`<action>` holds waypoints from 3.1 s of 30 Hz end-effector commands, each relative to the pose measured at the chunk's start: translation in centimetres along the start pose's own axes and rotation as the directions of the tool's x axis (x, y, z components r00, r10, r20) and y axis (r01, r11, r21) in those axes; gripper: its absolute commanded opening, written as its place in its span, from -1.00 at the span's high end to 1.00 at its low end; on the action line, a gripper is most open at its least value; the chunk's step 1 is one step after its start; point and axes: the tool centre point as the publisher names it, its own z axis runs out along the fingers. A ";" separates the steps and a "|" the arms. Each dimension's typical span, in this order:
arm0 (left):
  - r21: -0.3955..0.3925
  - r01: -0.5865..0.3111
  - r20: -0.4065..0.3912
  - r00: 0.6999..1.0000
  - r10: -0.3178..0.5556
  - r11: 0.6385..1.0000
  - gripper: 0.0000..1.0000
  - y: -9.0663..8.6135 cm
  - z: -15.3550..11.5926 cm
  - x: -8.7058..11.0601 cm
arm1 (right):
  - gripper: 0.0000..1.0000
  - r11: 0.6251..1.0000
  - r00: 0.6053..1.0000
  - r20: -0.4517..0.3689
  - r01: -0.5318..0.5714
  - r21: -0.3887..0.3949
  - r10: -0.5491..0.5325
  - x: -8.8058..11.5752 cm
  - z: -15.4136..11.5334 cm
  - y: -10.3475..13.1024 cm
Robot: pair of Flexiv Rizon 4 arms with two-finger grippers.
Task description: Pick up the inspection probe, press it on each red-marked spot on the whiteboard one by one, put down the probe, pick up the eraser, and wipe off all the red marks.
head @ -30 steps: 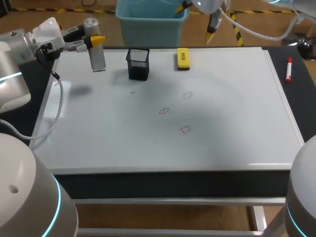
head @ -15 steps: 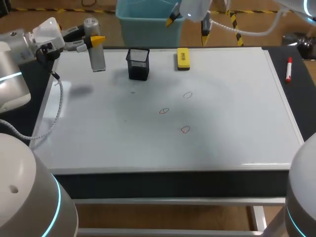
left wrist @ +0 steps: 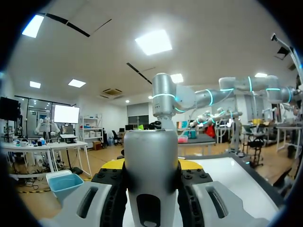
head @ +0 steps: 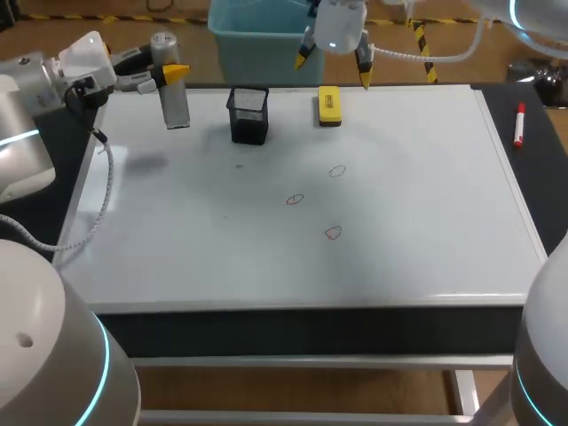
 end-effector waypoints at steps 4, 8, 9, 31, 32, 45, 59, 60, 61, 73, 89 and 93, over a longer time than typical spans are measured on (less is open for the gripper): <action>0.001 -0.001 0.002 1.000 0.001 1.000 1.00 -0.1 0.0 0.1 | -1.00 0.999 0.993 -0.110 0.044 0.007 -0.043 -0.1 1.2 -0.4; 0.001 -0.001 0.002 1.000 0.001 1.000 1.00 -0.1 0.0 0.1 | -1.00 0.997 0.990 -0.112 0.082 0.007 -0.081 0.3 2.0 -0.8; 0.001 -0.001 0.002 1.000 0.001 1.000 1.00 -0.1 0.0 0.1 | -1.00 0.996 0.991 -0.106 0.086 0.003 -0.085 0.5 2.2 -1.0; 0.001 -0.001 0.002 1.000 0.001 1.000 1.00 -0.1 0.0 0.1 | -1.00 0.987 0.987 -0.007 0.158 -0.027 -0.158 -0.4 5.7 -2.7; 0.001 -0.001 0.002 1.000 0.001 1.000 1.00 -0.1 0.0 0.1 | -1.00 0.986 0.986 -0.016 0.165 -0.023 -0.165 -0.4 5.9 -2.7; 0.001 -0.001 0.002 1.000 0.001 1.000 1.00 -0.1 0.0 0.1 | -1.00 0.985 0.985 -0.029 0.167 -0.040 -0.168 0.2 7.3 -3.1; 0.001 -0.001 0.002 1.000 0.001 1.000 1.00 -0.1 0.0 0.1 | 0.30 0.986 0.985 -0.060 0.160 -0.038 -0.162 0.4 8.7 -3.5; 0.001 -0.001 0.002 1.000 0.001 1.000 1.00 -0.1 0.0 0.1 | 0.46 0.986 0.985 -0.060 0.159 -0.039 -0.161 0.5 8.8 -3.5; 0.001 -0.001 0.002 1.000 0.001 1.000 1.00 -0.1 0.0 0.1 | 0.55 0.987 0.985 -0.061 0.158 -0.041 -0.160 0.5 9.0 -3.4; 0.001 -0.001 0.002 1.000 0.001 1.000 1.00 -0.1 0.0 0.1 | 1.00 0.990 0.988 -0.061 0.139 -0.036 -0.141 0.9 8.9 -3.1; 0.001 -0.001 0.002 1.000 0.001 1.000 1.00 -0.1 0.0 0.1 | 1.00 0.997 0.996 -0.050 0.078 0.020 -0.077 4.2 3.0 -1.3; 0.001 -0.001 0.002 1.000 0.001 1.000 1.00 -0.1 0.0 0.1 | 1.00 0.999 0.998 -0.044 0.035 0.027 -0.033 5.9 1.7 -0.9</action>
